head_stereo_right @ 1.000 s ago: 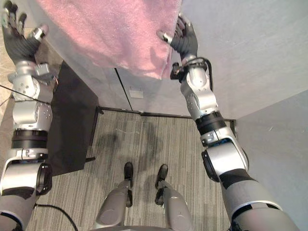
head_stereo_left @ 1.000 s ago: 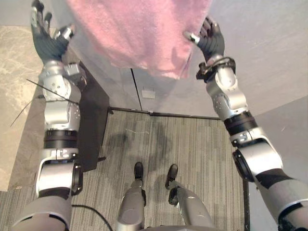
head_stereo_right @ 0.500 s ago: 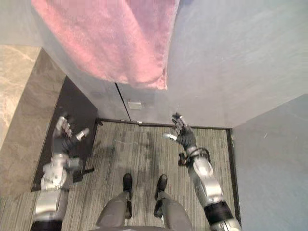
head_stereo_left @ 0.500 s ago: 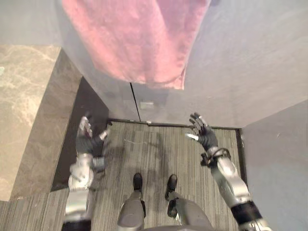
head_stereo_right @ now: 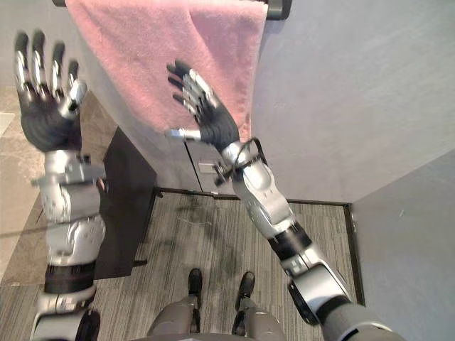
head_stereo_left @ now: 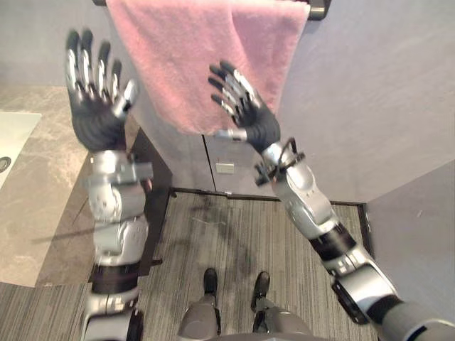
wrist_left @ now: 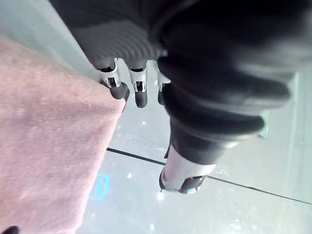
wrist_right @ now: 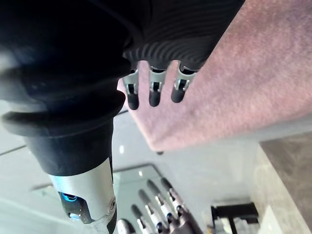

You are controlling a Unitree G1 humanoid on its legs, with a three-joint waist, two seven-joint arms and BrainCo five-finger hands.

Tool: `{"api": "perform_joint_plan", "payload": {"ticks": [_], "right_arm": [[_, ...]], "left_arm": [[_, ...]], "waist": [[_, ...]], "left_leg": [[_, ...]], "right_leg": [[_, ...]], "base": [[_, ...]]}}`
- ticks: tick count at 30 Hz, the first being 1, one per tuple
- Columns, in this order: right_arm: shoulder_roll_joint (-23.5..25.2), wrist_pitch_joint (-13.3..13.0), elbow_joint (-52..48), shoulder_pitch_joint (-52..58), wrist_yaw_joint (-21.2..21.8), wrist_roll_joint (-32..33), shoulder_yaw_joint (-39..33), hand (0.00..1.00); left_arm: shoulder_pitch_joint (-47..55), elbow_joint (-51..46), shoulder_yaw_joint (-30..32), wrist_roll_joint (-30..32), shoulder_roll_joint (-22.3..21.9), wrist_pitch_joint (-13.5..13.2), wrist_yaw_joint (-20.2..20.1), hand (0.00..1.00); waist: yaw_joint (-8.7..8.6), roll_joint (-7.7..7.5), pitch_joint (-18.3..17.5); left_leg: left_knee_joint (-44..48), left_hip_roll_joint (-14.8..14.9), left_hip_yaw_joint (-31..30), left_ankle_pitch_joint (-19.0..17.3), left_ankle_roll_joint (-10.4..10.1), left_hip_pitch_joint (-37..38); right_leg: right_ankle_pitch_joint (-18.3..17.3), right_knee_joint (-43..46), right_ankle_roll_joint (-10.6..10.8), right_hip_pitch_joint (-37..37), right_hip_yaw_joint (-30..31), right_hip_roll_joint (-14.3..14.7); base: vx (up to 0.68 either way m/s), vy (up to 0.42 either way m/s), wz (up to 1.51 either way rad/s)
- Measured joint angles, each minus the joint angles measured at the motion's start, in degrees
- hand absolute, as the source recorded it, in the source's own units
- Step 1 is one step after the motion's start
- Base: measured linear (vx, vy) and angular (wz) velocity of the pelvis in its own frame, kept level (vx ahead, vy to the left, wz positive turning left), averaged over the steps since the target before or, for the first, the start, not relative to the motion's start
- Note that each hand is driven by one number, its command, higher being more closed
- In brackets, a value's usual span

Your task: Organize washtable

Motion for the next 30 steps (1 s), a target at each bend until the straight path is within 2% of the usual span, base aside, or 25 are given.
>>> {"api": "perform_joint_plan", "payload": {"ticks": [3,5,7,10,20,23,30], "right_arm": [[0.7,-0.1,7.6,-6.1,-3.0,2.5,-2.4,0.00],[0.9,-0.1,11.0,-9.6,-4.2,3.7,-4.1,0.00],[0.6,-0.1,12.5,-13.6,-5.4,4.8,-5.2,0.00],[-0.2,-0.1,12.5,-15.3,-6.5,5.9,-5.2,0.00],[-2.6,0.3,12.5,-15.3,-6.8,8.1,-6.6,0.00],[-3.0,0.3,12.5,-15.3,-6.5,8.1,-6.6,0.00],[-3.4,0.3,12.5,-14.8,-5.7,8.1,-6.5,0.00]], "left_arm": [[-7.2,7.5,-0.8,-2.3,0.2,-0.8,2.2,0.00],[-10.1,10.4,-2.3,-3.9,0.9,-1.3,2.4,0.00],[-12.9,11.2,-2.6,-4.3,1.1,-1.4,2.4,0.00],[-14.5,11.2,-2.4,-4.5,1.1,-1.7,2.4,0.00],[-15.5,13.5,-0.9,-4.4,1.1,-1.7,3.4,0.00],[-15.6,13.7,1.5,-4.3,1.2,-1.7,3.8,0.00],[-15.7,13.8,3.2,-3.8,1.8,-1.7,4.8,0.00]], "waist": [[0.44,0.22,0.2],[0.42,0.47,0.8],[0.44,1.12,2.8],[0.44,1.22,4.4],[0.36,1.23,7.4],[0.17,1.18,8.2],[0.03,1.09,8.7]], "left_leg": [[0.4,0.0,0.0,0.0,0.0,-0.6],[0.8,0.0,0.0,0.0,0.0,-0.8],[0.9,0.0,0.0,0.0,0.0,-0.9],[1.4,0.2,0.0,0.0,0.0,-2.1],[2.0,0.4,0.6,-0.1,0.0,-3.0],[2.0,0.4,1.7,0.0,0.0,-3.2],[2.1,0.5,2.9,-0.1,0.0,-3.2]], "right_leg": [[0.1,0.0,-0.1,-0.4,0.2,0.0],[0.1,0.0,-0.1,-0.4,0.3,0.0],[0.1,0.3,-0.1,-0.6,0.3,0.0],[0.0,1.3,-0.1,-2.1,0.5,0.0],[-0.4,4.2,-0.3,-4.5,1.2,-0.2],[-0.4,4.9,-0.3,-5.5,2.3,-0.3],[-0.4,5.1,-0.3,-6.0,3.4,-0.2]], "base": [[0.06,0.054,-0.03],[0.03,0.047,0.00],[-0.01,0.054,-0.01],[-0.03,0.057,-0.04],[-0.01,0.049,-0.05],[0.01,0.040,-0.16],[0.03,0.027,-0.08]]}}
